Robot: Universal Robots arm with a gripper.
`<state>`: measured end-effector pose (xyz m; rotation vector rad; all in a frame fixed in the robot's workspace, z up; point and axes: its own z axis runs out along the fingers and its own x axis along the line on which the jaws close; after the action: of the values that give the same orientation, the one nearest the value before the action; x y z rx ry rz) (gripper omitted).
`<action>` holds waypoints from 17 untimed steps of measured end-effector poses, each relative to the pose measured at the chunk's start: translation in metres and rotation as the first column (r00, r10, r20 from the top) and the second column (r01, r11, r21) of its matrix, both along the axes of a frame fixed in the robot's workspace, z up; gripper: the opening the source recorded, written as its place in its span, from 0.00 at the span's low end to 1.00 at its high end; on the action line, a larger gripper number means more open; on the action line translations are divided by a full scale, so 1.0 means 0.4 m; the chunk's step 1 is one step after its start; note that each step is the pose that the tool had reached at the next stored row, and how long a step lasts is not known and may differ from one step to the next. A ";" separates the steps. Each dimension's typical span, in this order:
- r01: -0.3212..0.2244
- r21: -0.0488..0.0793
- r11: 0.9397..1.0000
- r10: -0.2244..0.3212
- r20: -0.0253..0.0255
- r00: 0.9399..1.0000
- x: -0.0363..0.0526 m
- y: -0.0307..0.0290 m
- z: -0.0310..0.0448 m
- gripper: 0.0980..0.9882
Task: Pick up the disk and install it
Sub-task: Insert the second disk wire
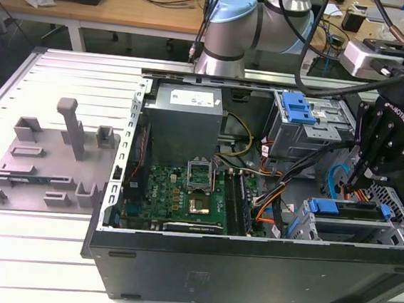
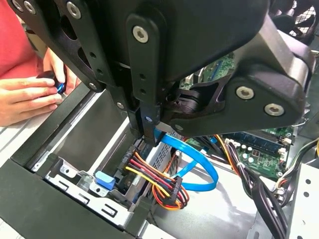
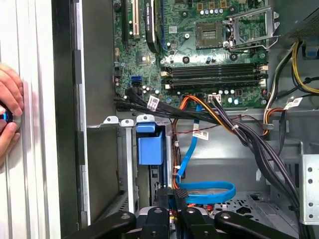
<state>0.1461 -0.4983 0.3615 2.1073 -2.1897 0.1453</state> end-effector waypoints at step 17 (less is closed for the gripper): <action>-0.005 0.035 0.999 0.004 0.013 1.000 -0.003 -0.035 -0.011 0.07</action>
<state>0.1450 -0.5122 0.3571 2.1349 -2.2105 0.1222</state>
